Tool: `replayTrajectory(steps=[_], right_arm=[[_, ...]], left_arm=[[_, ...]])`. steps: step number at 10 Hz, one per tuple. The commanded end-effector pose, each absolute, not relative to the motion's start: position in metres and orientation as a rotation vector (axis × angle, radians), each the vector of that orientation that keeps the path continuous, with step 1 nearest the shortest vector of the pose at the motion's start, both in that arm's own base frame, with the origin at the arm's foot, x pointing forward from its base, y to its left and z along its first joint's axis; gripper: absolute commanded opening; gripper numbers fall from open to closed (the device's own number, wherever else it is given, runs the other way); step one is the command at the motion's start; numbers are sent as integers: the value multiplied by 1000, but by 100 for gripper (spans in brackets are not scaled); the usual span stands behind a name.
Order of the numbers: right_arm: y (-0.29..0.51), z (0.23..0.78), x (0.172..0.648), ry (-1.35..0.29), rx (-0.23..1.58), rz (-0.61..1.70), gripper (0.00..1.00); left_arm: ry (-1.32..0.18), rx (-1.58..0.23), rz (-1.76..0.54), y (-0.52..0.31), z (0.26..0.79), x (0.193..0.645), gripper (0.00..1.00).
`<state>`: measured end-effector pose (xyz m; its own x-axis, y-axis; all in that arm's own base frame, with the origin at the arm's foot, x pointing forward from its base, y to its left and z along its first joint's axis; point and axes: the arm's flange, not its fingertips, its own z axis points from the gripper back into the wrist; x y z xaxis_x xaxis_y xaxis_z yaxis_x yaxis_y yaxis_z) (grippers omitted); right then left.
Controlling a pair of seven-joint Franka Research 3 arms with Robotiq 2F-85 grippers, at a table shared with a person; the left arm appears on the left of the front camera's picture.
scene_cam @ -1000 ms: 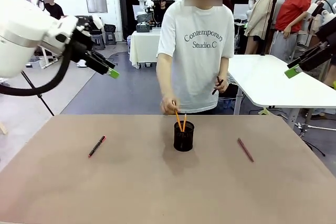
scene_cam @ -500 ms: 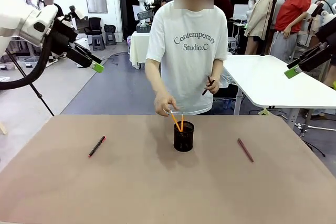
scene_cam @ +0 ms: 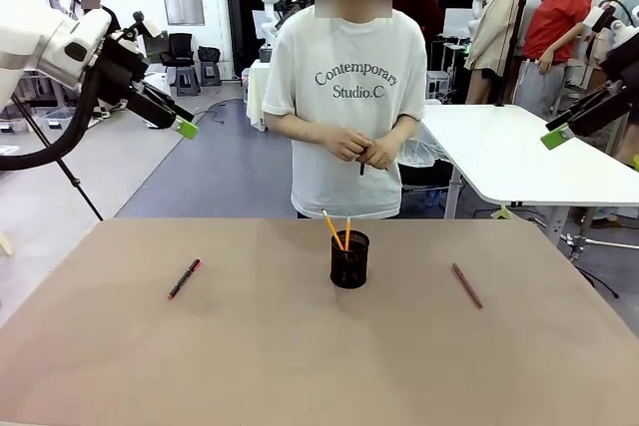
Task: Place the pens into the pen holder.
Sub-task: Pick up a writing instrument from the table and place it into the Pen holder.
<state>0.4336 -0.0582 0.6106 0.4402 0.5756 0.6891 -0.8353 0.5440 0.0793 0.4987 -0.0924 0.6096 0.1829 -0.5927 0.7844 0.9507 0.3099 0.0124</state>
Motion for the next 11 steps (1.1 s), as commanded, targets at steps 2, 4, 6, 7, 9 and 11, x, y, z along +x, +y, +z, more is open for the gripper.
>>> replayTrajectory(steps=[2,4,6,7,9,11], right_arm=[[-58,612,433,-669,456,921,100],[-58,612,433,-669,456,921,100],[-58,611,434,-659,446,913,100],[-34,609,437,-605,492,928,100],[3,598,459,-435,454,851,100],[25,575,482,-309,396,778,100]], left_arm=[[-792,-544,-1170,-93,610,497,100],[-792,-544,-1170,-93,610,497,100],[-792,-544,-1170,-93,610,497,100],[-792,-544,-1170,-93,610,497,100],[-792,-544,-1170,-93,610,497,100],[-792,-544,-1170,-93,610,497,100]])
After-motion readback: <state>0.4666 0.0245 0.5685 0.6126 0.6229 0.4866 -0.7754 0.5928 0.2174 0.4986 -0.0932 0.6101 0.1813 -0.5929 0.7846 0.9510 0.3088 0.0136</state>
